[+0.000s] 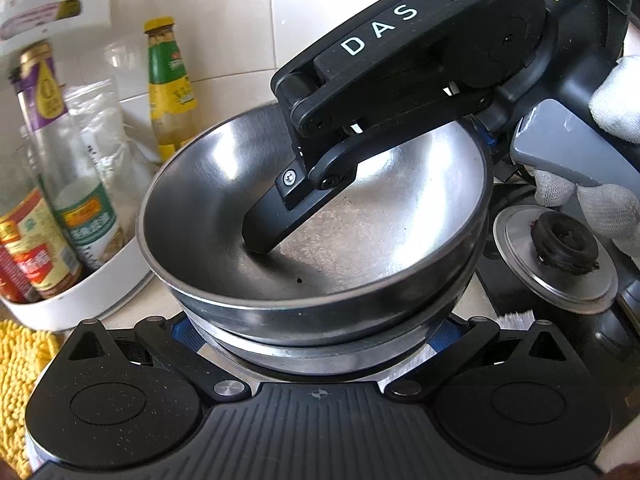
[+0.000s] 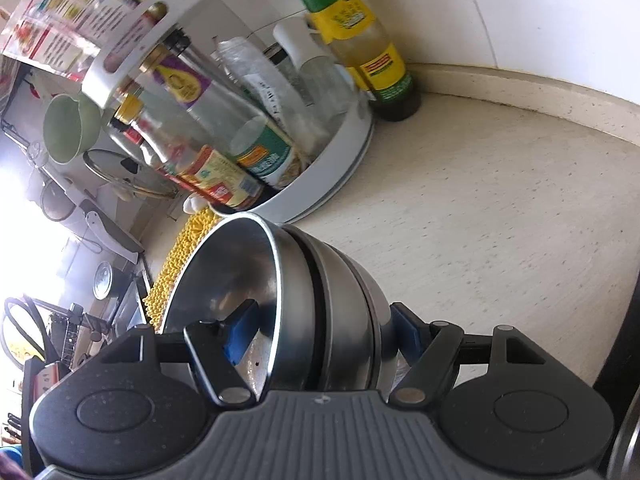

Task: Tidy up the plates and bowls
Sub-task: 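Lift and carry the bowl stack with both grippers toward the pink-flower plates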

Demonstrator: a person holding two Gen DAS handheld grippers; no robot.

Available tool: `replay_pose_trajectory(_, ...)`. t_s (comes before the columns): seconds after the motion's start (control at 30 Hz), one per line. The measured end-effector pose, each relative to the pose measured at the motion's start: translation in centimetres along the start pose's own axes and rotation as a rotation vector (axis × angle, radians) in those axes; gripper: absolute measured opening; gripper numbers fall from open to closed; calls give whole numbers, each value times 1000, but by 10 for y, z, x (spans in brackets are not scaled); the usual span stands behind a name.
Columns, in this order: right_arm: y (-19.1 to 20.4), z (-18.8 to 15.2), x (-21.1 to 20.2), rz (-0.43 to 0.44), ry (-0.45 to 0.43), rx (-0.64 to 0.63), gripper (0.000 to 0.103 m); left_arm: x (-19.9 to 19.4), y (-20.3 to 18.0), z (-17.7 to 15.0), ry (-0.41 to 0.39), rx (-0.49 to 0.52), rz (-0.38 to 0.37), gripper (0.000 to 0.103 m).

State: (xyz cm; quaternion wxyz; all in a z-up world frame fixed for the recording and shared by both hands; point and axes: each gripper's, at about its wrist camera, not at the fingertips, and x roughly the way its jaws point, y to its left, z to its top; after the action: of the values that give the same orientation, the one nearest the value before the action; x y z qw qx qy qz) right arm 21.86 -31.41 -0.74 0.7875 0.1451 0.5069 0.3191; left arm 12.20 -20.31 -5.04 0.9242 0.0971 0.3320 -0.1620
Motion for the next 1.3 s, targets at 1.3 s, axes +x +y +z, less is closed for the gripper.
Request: replay_pose_trajectory(1.3, 180, -26, 103, 35, 30, -91, 90, -139, 119, -96, -8, -67, 100, 103)
